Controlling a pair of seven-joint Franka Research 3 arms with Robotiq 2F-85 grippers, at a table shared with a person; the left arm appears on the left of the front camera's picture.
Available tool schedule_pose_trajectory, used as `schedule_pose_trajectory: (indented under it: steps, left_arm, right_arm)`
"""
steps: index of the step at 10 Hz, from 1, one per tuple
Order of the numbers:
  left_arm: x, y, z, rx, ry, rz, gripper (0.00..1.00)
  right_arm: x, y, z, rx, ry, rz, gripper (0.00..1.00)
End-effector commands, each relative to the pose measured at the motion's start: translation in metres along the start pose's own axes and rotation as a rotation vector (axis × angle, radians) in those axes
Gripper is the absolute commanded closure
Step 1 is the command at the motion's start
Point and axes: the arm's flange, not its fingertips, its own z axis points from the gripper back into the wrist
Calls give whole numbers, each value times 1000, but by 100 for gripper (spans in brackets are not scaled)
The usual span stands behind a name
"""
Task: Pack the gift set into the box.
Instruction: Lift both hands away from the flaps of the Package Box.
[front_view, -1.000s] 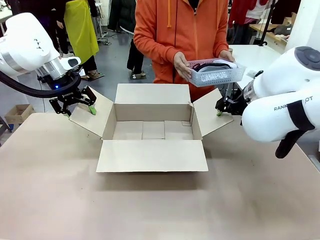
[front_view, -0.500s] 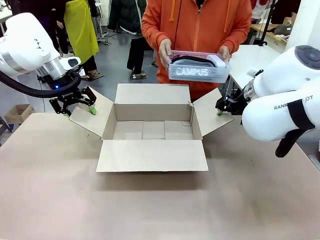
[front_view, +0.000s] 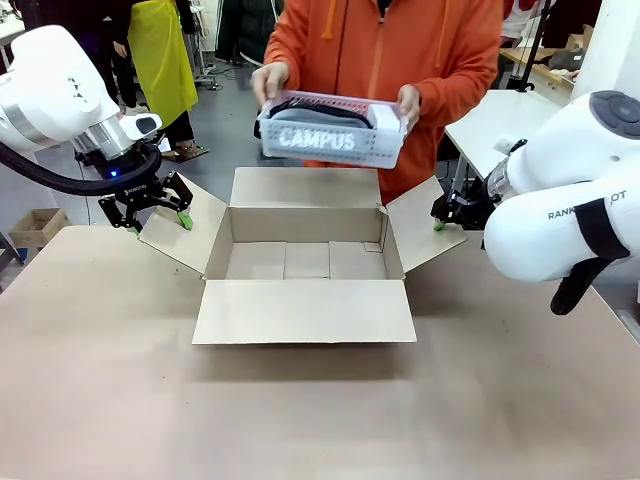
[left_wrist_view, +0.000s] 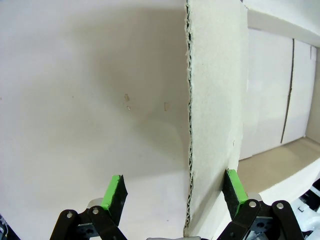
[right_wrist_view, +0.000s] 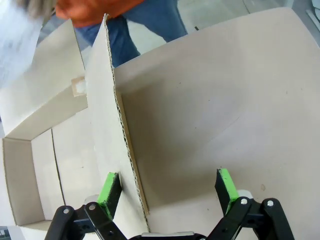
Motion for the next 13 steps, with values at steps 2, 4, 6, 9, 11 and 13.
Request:
schedule_pose_trajectory:
  steps: [2, 4, 6, 9, 11, 13]
  left_arm:
    - [-2, -1, 2, 12, -1, 10, 0]
    - [-2, -1, 2, 12, -1, 10, 0]
    - [-2, -1, 2, 12, -1, 10, 0]
    - [-2, -1, 2, 12, -1, 10, 0]
    - [-2, -1, 2, 12, -1, 10, 0]
    - [-2, -1, 2, 12, -1, 10, 0]
  right_arm:
    - [3, 3, 3, -22, -6, 6, 0]
    - [3, 3, 3, -22, -6, 6, 0]
    - [3, 3, 3, -22, -6, 6, 0]
    - [3, 3, 3, -22, -6, 6, 0]
    - [3, 3, 3, -22, -6, 6, 0]
    - [3, 3, 3, -22, -6, 6, 0]
